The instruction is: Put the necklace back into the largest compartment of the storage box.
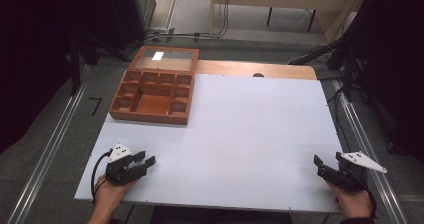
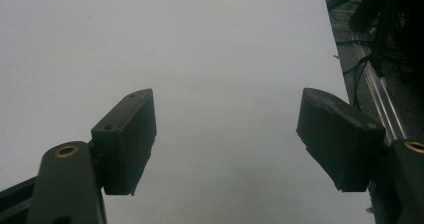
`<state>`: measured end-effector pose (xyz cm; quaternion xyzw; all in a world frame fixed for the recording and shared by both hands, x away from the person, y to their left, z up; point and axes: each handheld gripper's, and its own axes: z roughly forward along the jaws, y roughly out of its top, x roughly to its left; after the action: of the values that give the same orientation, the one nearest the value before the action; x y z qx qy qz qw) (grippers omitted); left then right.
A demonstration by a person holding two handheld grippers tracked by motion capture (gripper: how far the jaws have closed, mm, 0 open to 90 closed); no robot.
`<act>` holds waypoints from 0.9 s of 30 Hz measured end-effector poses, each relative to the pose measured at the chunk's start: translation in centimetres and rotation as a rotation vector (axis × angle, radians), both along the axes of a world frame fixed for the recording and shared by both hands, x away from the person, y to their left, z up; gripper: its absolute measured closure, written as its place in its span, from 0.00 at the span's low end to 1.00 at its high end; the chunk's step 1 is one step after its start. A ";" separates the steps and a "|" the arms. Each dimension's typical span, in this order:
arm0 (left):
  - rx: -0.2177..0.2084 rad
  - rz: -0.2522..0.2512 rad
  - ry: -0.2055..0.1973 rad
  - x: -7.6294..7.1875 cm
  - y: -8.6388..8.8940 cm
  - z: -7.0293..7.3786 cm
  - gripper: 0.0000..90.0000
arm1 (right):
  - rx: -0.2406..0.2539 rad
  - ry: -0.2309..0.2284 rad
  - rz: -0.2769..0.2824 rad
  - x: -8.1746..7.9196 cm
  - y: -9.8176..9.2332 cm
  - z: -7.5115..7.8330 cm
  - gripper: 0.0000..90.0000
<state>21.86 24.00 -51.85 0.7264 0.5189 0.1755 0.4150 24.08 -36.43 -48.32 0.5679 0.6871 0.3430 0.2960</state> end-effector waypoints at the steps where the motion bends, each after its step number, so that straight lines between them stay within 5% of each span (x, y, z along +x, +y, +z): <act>1: 0.002 -0.004 0.002 0.0 -0.1 0.0 0.61 | 0.000 0.000 0.000 0.0 0.0 0.0 0.24; 15: -0.001 -0.028 0.012 0.3 -0.3 0.0 0.70 | -0.006 0.002 0.001 0.0 0.0 0.0 0.24; 22: 0.069 -0.050 -0.007 0.1 -0.9 0.0 0.77 | -0.008 -0.001 0.000 0.0 0.0 0.0 0.24; 27: 0.067 -0.063 -0.002 0.0 -1.1 0.0 0.88 | -0.008 0.000 0.000 0.0 0.0 0.0 0.24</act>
<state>21.91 22.95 -51.82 0.7558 0.4891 0.1802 0.3963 24.08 -36.40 -48.34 0.5667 0.6885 0.3402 0.2984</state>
